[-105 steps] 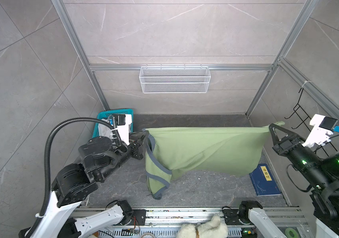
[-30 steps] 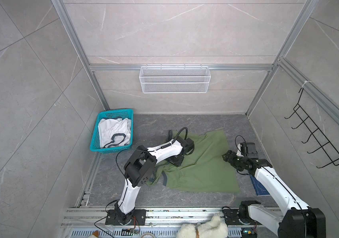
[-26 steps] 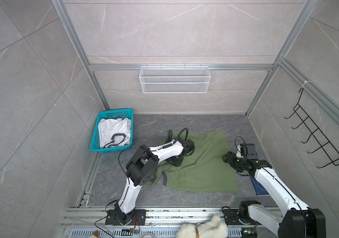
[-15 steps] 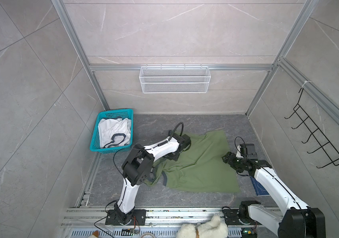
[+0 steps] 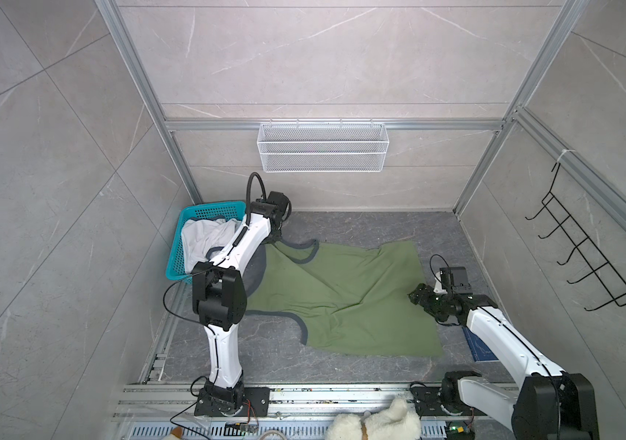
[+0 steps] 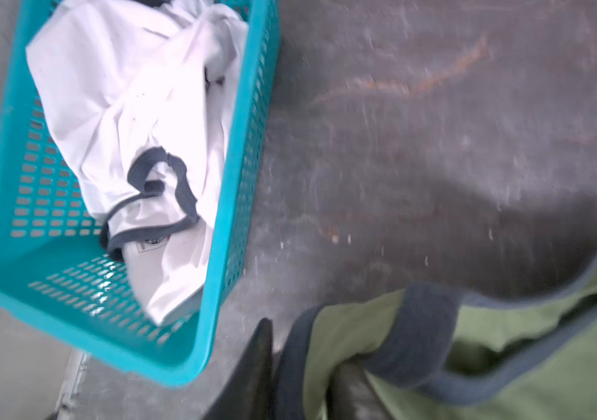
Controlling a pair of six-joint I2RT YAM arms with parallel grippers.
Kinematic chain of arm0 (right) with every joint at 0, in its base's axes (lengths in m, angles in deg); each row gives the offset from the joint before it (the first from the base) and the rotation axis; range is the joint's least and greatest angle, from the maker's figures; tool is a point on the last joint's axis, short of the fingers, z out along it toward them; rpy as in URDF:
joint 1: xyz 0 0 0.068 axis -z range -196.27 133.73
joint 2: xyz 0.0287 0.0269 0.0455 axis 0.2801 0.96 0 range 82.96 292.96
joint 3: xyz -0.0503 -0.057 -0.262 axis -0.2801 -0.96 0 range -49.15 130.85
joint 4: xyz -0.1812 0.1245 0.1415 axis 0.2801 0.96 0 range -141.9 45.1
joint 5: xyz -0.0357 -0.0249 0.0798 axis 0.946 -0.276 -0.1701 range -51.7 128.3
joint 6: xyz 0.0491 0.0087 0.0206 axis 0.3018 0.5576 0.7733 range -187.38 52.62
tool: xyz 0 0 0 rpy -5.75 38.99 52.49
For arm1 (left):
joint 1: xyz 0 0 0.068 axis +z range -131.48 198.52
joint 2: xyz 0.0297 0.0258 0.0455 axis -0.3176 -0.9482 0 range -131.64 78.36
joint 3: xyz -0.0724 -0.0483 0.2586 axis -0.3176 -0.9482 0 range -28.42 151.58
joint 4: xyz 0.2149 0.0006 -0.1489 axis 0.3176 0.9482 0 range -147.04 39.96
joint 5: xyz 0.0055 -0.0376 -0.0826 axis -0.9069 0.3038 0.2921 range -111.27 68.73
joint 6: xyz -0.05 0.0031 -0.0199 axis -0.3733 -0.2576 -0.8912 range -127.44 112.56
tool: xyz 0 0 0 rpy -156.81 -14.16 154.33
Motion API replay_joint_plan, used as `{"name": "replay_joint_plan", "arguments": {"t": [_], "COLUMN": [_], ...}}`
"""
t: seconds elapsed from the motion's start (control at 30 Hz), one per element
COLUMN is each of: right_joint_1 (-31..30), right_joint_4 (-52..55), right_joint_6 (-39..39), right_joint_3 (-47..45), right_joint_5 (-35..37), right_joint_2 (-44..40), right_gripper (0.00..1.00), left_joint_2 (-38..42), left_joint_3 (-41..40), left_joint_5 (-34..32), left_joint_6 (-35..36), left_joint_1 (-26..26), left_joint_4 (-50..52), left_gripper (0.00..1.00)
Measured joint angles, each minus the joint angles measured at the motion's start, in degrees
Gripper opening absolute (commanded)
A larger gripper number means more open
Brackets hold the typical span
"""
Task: Fold and stack tank tops
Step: Smooth out the tank top at the center of the table.
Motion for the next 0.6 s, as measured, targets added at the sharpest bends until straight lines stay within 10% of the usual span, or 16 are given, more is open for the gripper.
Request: {"name": "replay_joint_plan", "arguments": {"t": [0.27, 0.6], "right_joint_1": [0.0, -7.1], "right_joint_4": [0.1, -2.6], "right_joint_6": [-0.7, -2.8], "right_joint_3": [0.1, 11.0], "right_joint_5": [0.7, 0.6], "right_joint_2": [1.1, 12.3], "right_gripper": [0.73, 0.73], "left_joint_2": [-2.6, 18.6], "left_joint_3": [1.1, -29.3], "left_joint_5": [-1.6, 6.8], "left_joint_6": [-0.4, -6.0], "left_joint_1": [-3.2, -13.4], "left_joint_4": [2.9, -9.8], "left_gripper": [0.67, 0.65]}}
